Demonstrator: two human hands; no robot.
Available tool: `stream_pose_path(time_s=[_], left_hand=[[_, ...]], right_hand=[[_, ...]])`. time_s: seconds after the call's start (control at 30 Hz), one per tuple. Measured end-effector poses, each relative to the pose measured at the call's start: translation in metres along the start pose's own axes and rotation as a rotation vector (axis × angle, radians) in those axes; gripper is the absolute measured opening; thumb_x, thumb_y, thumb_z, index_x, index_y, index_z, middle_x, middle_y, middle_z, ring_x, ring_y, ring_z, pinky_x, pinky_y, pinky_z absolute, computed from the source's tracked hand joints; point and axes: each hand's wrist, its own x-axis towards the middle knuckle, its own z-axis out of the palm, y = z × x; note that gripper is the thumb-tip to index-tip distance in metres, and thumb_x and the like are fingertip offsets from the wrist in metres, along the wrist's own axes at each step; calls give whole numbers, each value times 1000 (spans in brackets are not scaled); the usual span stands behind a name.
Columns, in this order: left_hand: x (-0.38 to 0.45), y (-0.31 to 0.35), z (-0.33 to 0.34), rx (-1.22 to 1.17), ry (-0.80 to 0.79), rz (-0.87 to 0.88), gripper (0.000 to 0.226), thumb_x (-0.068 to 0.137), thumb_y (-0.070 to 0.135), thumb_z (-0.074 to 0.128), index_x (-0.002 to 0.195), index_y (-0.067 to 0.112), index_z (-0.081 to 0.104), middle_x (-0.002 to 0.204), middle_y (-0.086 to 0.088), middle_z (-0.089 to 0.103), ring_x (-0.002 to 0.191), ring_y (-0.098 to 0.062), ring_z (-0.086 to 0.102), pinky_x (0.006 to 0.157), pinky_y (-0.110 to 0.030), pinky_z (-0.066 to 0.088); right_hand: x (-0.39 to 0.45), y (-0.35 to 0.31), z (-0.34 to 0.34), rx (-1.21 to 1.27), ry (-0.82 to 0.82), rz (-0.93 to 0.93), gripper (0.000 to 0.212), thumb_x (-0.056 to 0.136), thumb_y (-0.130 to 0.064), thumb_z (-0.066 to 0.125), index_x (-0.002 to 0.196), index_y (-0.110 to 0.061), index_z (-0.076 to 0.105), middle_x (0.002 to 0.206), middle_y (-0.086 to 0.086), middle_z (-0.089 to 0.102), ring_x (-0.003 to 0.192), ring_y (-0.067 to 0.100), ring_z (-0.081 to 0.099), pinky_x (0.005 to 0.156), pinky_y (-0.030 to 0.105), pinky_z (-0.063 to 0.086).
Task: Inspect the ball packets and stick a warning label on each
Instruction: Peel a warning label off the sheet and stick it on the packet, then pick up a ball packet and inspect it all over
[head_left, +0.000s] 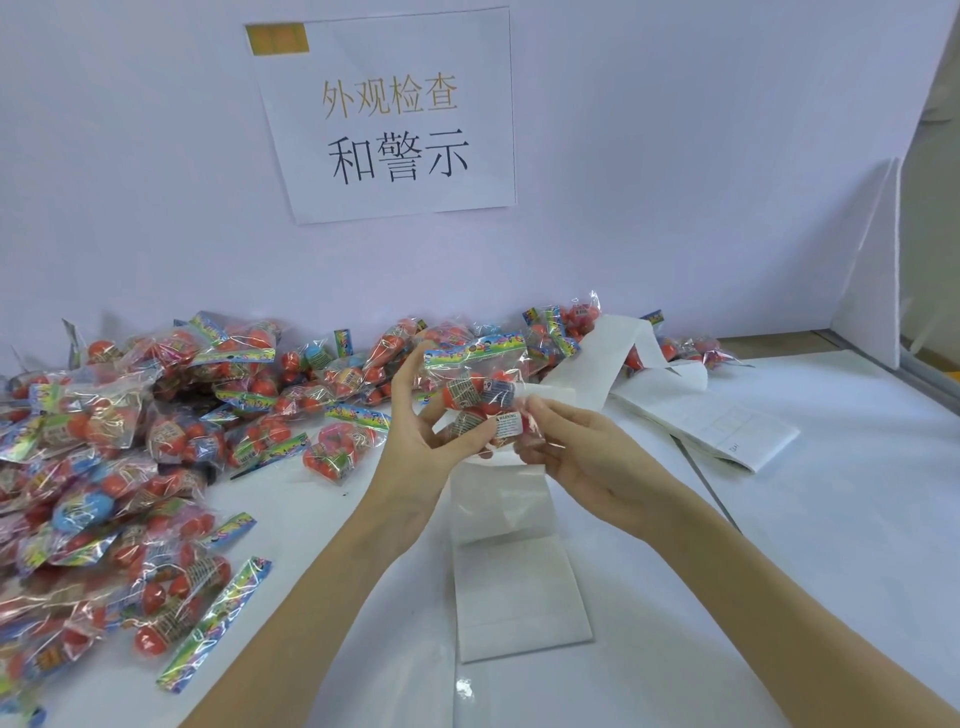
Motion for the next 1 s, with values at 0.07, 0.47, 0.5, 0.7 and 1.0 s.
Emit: stream_pose_path(time_s=[0.07,0.47,0.5,0.7,1.0], left_hand=[[-2,0,0,47,15,-35,104,73,16,91,152,49,32,127,-3,73,102,-28,75,80,-31,60],[5,11,-8,209,171,-123,56,94,60,50,122,16,71,114,0,79,105,-12,73,84,-23,59],[7,13,-13,203,214,-107,55,99,58,47,121,14,71,112,0,79,105,-14,73,84,-27,60],[11,7,-62,1313,405,-181,30,101,39,62,122,18,64,129,-10,59,122,-36,52,102,-45,40],[11,4,-77,1692,253,-36,29,100,2,55,129,7,56,125,-14,61,113,-35,51,90,-40,38]], right_hand=[[-1,2,1,-216,25,-50,32,96,-30,71,117,-6,74,95,3,74,82,13,65,81,20,54],[-11,-35,-11,-31,-87,-167,17,99,-27,68,94,-16,80,93,4,73,83,16,62,72,22,53],[-14,-44,-17,319,-232,-177,17,100,-29,65,98,-20,80,102,2,72,89,16,62,75,23,52],[-26,-59,-37,904,-707,-121,55,108,-39,39,162,-36,31,148,14,53,108,25,62,86,29,48],[-3,-23,-26,459,-340,88,51,96,-30,68,143,-9,62,106,5,68,84,18,62,75,27,50]])
